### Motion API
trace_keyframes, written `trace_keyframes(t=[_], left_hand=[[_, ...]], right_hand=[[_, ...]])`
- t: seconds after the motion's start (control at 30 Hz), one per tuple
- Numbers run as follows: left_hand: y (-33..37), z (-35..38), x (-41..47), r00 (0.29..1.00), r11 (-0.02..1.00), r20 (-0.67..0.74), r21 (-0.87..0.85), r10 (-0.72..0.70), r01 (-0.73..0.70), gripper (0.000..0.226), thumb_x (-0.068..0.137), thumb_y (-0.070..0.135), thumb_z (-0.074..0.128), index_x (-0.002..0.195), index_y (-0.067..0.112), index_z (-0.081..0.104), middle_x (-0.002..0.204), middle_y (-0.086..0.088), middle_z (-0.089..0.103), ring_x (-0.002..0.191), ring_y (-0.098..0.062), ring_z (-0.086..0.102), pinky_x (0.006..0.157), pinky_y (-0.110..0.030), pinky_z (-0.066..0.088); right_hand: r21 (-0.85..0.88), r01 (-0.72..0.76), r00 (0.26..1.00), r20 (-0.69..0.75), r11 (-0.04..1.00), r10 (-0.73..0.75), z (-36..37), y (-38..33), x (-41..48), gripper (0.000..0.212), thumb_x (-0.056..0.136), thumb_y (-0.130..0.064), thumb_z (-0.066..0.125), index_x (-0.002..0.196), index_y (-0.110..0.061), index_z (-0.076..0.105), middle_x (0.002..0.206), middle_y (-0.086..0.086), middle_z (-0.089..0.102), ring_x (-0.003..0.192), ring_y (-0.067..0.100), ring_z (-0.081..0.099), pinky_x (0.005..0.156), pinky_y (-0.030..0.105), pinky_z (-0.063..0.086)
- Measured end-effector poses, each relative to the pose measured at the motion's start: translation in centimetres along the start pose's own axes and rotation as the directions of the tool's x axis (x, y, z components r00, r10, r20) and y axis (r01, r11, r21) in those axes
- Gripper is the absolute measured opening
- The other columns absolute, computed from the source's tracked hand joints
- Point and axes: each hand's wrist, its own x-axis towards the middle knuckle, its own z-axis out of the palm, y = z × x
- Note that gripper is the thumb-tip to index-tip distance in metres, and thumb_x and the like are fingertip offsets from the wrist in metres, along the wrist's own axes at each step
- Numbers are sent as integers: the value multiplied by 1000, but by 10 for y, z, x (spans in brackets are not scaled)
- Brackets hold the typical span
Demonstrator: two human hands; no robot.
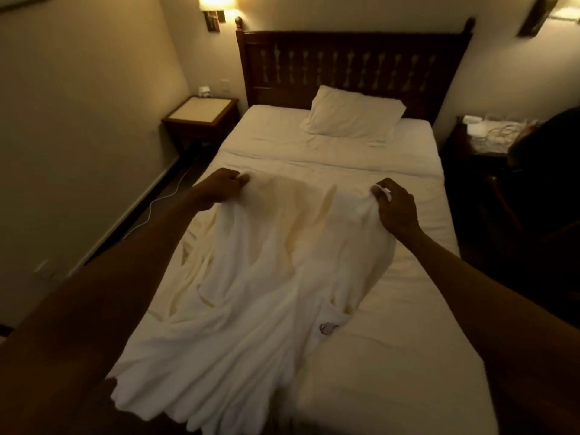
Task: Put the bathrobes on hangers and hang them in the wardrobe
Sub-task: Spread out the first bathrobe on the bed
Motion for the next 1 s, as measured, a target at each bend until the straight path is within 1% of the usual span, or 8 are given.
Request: trace_keyframes(t=[0.17, 0.27, 0.37, 0.5, 0.63, 0.73, 0.87, 1.0], left_hand=[[67, -5, -41, 1000, 984, 1, 179, 27, -26, 62, 92, 62, 49, 122, 9, 62, 117, -3, 55, 101, -20, 51, 88, -35, 39], [110, -19, -64, 986, 957, 161, 278, 39, -83, 81, 69, 77, 58, 121, 15, 63, 114, 2, 56, 106, -20, 54, 93, -35, 43], [134, -23, -75, 962, 925, 258, 334, 94, -179, 65, 72, 74, 61, 111, 23, 70, 109, 7, 62, 105, -17, 57, 85, -27, 43], [145, -17, -87, 932, 930, 258, 198, 256, -310, 29, 92, 55, 55, 107, 30, 62, 105, 10, 59, 98, -14, 58, 69, -20, 43], [142, -10, -110, 860, 905, 291, -60, 420, -422, 37, 101, 42, 47, 122, 14, 59, 110, 2, 62, 103, -18, 59, 75, -26, 49], [145, -1, -134, 819, 863, 271, -140, 505, -486, 49, 91, 52, 56, 112, 8, 66, 107, -6, 67, 105, -29, 63, 87, -36, 53], [159, 7, -182, 729, 833, 493, 13, 476, -553, 60, 73, 64, 74, 115, 21, 69, 109, 0, 70, 99, -20, 65, 92, -35, 51], [181, 14, -230, 563, 801, 681, -58, 469, -596, 47, 82, 44, 75, 119, 16, 67, 117, -9, 70, 104, -26, 68, 97, -42, 53]], right_hand=[[43, -108, 981, -160, 993, 113, -87, 11, -3, 32, 101, -36, 45, 113, -12, 61, 114, 13, 65, 107, 34, 58, 90, 39, 44], [69, -130, 957, -253, 989, 143, -139, 6, 3, 38, 100, -42, 45, 117, -13, 60, 119, 13, 63, 112, 31, 58, 95, 43, 47], [29, -139, 941, -307, 990, 141, -182, 0, -5, 43, 99, -46, 45, 118, -10, 61, 119, 15, 63, 110, 32, 58, 93, 40, 46], [-41, -176, 905, -401, 984, 145, -214, -16, -45, 47, 99, -46, 47, 123, -8, 61, 122, 14, 63, 113, 31, 59, 96, 42, 46], [-103, -227, 848, -511, 968, 144, -236, -43, -109, 40, 98, -43, 49, 119, -12, 63, 118, 12, 65, 110, 29, 59, 95, 40, 47], [-131, -276, 776, -615, 952, 141, -261, -66, -166, 41, 98, -45, 47, 114, -12, 65, 114, 12, 66, 106, 28, 60, 92, 36, 45], [-153, -361, 644, -754, 920, 127, -288, -96, -246, 43, 97, -47, 46, 112, -13, 67, 111, 10, 67, 104, 28, 61, 88, 33, 44], [-98, -510, 457, -872, 855, 173, -309, -125, -306, 41, 99, -44, 45, 122, -16, 63, 123, 9, 64, 114, 28, 57, 93, 35, 43]])
